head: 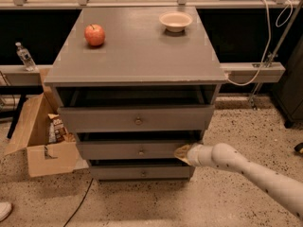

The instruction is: Close middle drawer

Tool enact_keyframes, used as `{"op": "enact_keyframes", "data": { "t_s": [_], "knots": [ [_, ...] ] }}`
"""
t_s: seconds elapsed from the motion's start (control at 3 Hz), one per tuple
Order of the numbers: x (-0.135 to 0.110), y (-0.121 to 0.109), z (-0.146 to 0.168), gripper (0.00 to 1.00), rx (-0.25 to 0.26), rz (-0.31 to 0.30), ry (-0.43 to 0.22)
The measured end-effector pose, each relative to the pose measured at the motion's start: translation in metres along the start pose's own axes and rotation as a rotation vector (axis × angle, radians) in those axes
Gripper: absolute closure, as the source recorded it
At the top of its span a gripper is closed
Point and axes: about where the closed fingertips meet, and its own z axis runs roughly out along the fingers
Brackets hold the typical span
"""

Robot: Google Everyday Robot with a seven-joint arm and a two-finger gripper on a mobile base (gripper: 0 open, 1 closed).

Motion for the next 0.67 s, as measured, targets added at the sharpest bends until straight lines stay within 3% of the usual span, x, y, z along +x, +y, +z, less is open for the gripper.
{"op": "enact_keyframes", "data": {
  "t_s": [0.33,0.67],
  "knots": [
    [0.001,0.023,-0.049,1.00,-0.057,-0.041,-0.052],
    [0.015,0.039,-0.102,1.00,-0.087,-0.028,-0.069]
  ]
}}
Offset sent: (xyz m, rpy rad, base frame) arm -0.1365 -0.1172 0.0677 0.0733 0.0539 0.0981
